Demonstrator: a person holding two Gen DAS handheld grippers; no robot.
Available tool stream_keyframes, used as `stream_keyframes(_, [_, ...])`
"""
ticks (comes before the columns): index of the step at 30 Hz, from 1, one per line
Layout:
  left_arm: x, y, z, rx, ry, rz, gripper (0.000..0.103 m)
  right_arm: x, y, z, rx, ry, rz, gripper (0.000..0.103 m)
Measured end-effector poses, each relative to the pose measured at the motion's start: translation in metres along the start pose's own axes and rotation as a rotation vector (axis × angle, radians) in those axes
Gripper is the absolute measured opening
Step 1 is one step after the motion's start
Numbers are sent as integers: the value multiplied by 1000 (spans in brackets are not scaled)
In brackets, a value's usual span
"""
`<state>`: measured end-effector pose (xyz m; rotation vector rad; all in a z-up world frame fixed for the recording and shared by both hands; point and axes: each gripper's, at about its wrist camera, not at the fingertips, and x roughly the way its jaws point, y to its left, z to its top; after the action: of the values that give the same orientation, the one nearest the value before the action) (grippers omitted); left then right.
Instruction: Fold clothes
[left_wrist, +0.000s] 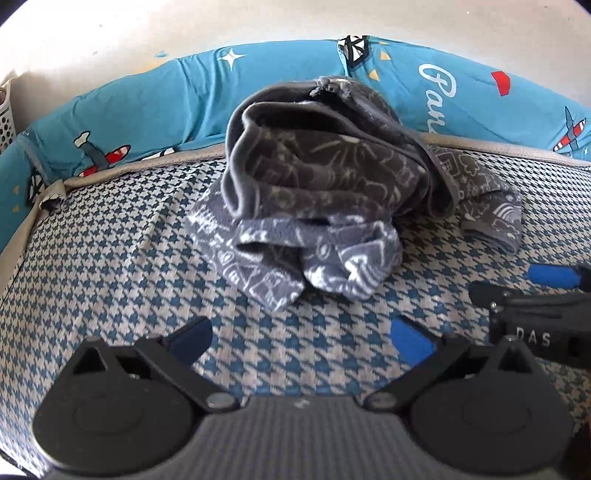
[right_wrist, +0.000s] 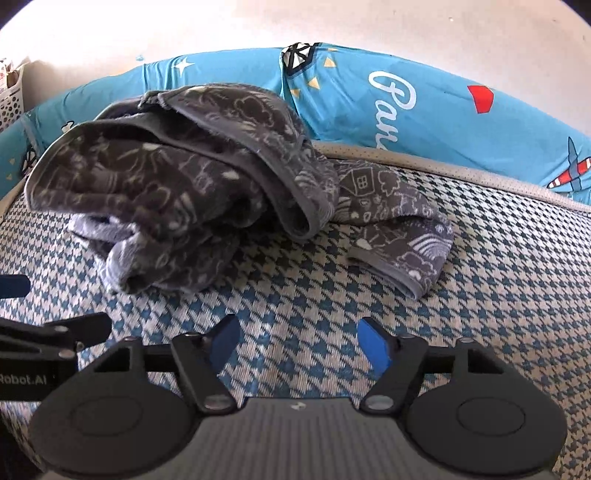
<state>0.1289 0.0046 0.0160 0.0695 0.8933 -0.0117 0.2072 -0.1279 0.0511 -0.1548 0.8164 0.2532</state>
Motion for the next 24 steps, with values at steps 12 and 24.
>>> stream_keyframes(12, [9, 3, 5, -2, 24, 34, 91, 5, -4, 7, 20, -17, 8, 56])
stream_keyframes(24, [17, 11, 3, -61, 71, -23, 22, 8, -2, 3, 34, 0, 24, 7])
